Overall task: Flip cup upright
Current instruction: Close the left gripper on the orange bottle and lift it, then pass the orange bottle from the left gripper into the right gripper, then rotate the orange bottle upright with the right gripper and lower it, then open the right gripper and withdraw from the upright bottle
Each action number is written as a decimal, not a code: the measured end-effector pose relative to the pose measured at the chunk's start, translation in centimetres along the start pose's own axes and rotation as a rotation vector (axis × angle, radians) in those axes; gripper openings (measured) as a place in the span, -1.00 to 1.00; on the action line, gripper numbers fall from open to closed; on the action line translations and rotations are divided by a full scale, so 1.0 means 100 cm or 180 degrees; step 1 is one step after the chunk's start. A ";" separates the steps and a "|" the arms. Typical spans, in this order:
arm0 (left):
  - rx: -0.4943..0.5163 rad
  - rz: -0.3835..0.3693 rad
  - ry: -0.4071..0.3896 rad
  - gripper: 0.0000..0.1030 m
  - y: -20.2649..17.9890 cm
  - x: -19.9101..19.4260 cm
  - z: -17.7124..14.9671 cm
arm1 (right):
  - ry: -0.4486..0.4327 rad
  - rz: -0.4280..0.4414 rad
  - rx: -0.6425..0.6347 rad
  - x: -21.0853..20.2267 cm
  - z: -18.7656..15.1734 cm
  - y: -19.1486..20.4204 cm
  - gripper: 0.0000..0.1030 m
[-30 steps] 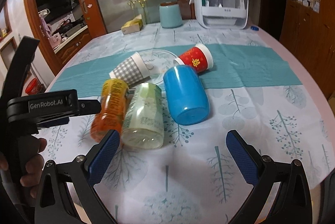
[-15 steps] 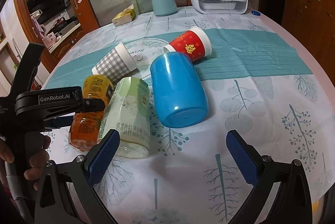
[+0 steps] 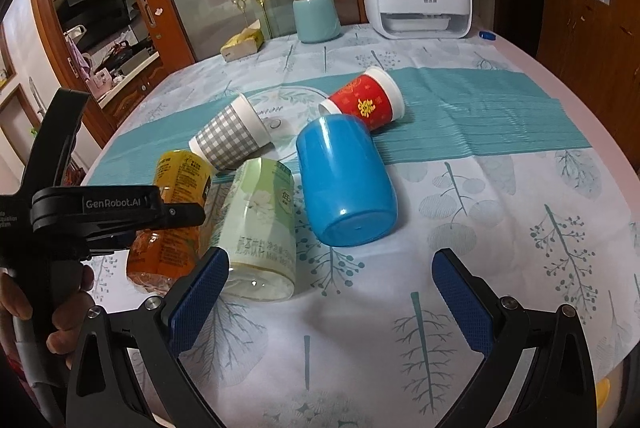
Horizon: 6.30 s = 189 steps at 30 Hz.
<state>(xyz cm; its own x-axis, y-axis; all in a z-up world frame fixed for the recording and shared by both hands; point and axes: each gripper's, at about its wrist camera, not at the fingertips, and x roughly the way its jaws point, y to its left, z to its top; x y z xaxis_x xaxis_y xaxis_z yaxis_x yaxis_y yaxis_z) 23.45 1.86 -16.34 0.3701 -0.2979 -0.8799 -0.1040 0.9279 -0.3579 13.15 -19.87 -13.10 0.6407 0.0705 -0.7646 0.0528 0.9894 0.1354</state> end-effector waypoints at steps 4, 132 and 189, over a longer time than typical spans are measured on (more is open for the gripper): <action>0.0034 -0.0008 -0.0020 0.08 0.002 -0.020 -0.017 | -0.0160 -0.0089 -0.0036 -0.025 -0.007 0.003 0.99; 0.0236 0.0476 -0.0386 0.12 0.063 -0.079 -0.105 | -0.1813 0.0015 -0.0193 -0.046 -0.111 0.068 0.10; 0.0669 0.0676 -0.1234 0.70 -0.038 -0.216 -0.161 | -0.0273 -0.0049 0.0081 -0.248 -0.039 0.009 0.99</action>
<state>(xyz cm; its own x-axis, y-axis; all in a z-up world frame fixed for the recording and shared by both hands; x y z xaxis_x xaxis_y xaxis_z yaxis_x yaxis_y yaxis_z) 1.02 1.12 -1.03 0.6816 -0.0289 -0.7312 -0.0406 0.9962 -0.0773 -5.67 -20.27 3.54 0.7028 0.0430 -0.7101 0.0819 0.9866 0.1408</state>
